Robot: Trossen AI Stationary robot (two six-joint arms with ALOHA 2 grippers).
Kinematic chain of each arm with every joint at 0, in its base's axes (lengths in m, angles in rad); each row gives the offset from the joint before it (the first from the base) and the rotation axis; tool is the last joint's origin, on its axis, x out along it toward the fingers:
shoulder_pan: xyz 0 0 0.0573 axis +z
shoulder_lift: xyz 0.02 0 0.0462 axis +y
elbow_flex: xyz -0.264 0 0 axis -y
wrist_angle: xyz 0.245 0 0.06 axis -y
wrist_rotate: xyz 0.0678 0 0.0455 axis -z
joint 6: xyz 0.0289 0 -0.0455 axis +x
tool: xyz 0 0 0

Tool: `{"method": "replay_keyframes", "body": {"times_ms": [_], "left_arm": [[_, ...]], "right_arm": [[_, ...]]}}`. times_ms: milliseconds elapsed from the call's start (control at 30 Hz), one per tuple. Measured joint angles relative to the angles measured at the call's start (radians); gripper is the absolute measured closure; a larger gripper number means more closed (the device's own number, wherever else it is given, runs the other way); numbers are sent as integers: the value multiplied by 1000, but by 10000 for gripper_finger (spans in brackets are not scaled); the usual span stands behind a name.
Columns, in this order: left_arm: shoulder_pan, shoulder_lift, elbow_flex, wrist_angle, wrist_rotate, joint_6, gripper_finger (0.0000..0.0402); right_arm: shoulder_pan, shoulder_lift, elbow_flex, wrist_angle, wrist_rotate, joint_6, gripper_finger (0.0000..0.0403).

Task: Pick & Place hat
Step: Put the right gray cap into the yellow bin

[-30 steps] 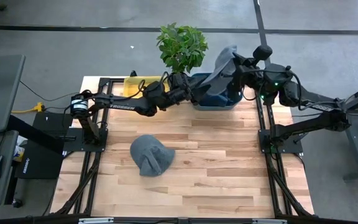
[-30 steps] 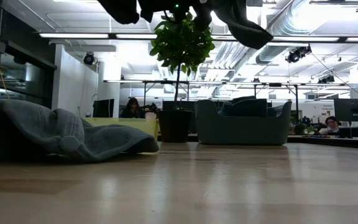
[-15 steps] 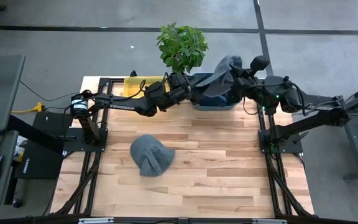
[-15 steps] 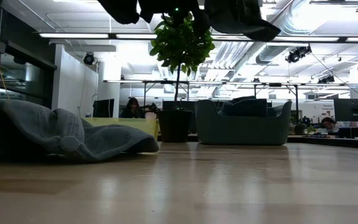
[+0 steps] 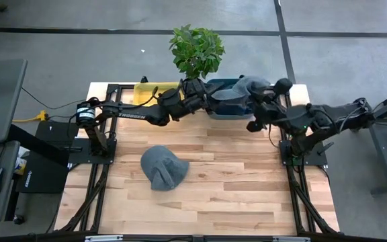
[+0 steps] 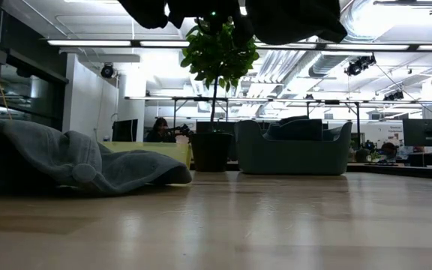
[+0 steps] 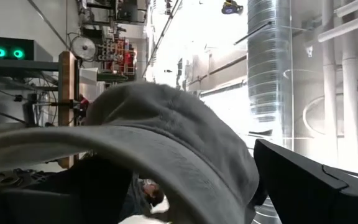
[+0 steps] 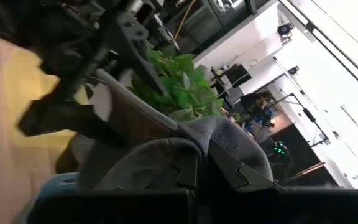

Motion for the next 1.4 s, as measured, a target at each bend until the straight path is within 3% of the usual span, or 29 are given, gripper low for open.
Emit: {"method": "replay_keyframes", "body": {"times_ms": [233,467,633,833,1133,1267,1400], "left_arm": [[0,0,0,0,0,0,78],[1,0,0,-8,78,1,78],[0,0,-1,-68,189,1,95],[0,0,-1,-87,286,-2,174],[0,0,-1,-97,325,1,383],[0,0,0,-102,341,26,384],[0,0,0,-98,341,61,393]], "right_arm": [[125,0,0,-110,42,189,400],[165,0,0,-250,-86,412,400],[164,0,0,-300,-143,455,400],[164,0,0,-308,-222,483,400],[164,0,0,-377,-262,539,400],[164,1,0,-412,-275,584,399],[164,1,0,-433,-277,622,372]]}}
